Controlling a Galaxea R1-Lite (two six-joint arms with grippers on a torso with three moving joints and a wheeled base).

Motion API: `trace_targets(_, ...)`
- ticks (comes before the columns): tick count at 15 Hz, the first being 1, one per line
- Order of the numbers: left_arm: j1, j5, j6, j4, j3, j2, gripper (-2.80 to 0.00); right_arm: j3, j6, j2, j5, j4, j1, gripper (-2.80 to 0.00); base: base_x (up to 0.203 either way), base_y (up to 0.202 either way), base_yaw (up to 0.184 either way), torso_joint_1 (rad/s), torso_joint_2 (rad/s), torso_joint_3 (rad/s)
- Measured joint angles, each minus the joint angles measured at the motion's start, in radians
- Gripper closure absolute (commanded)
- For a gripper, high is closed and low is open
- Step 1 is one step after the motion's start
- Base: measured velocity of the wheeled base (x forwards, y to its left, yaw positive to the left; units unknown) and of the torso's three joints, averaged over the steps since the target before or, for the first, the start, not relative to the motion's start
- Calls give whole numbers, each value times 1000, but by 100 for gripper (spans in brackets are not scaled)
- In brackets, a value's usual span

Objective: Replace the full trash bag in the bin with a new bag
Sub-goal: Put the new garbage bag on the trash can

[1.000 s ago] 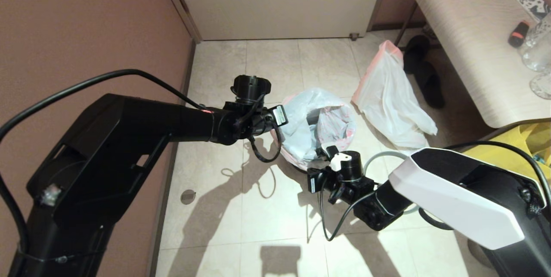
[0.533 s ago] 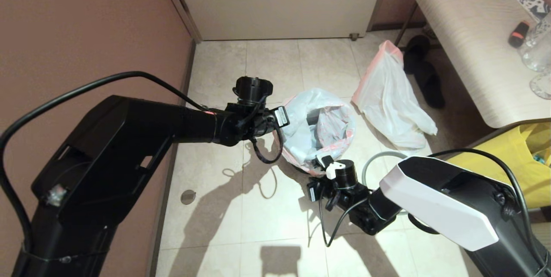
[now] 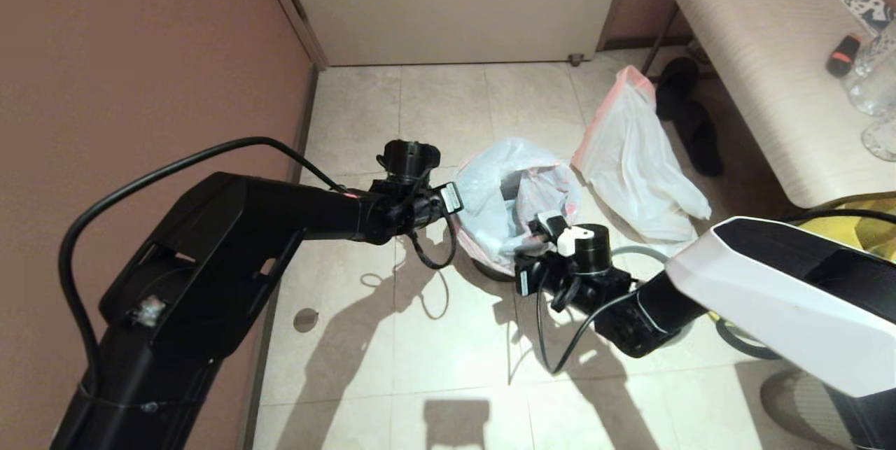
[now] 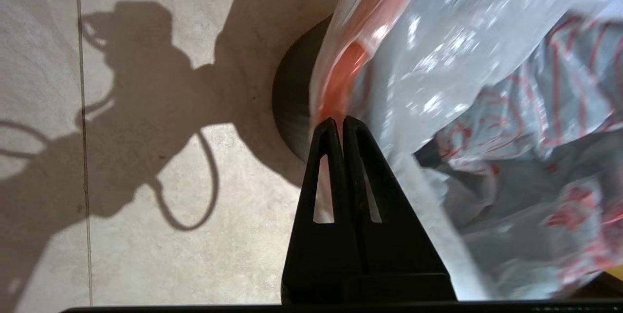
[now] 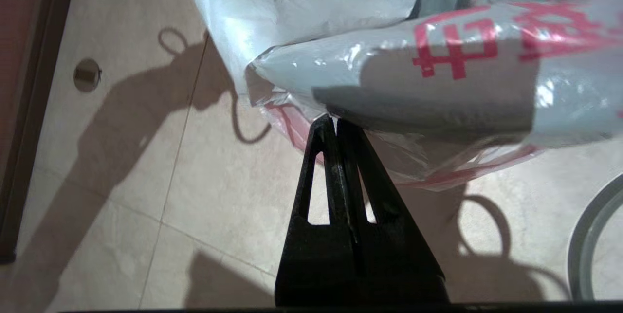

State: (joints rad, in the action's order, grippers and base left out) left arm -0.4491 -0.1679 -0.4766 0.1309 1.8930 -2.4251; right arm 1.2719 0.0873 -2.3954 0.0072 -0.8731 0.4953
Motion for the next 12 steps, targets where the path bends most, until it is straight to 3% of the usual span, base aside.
trace_targets(3,6,-7,-2,1,24,-37,0,23,109,33,12,-55,-18,0,0,0,0,0,0,0)
trace_targets(6,15,-6,-3,50,36,-70,0,-4,117,59,43,-65,-24,0,0,0,0,0,0,0)
trace_targets(11,27,-7,-12,70,30,-73,0,-119,-61,102,167,-67,-27,0,0,0,0,0,0,0)
trace_targets(12,28,-7,-27,70,28,-67,0,-117,-50,103,167,-74,-25,0,0,0,0,0,0,0)
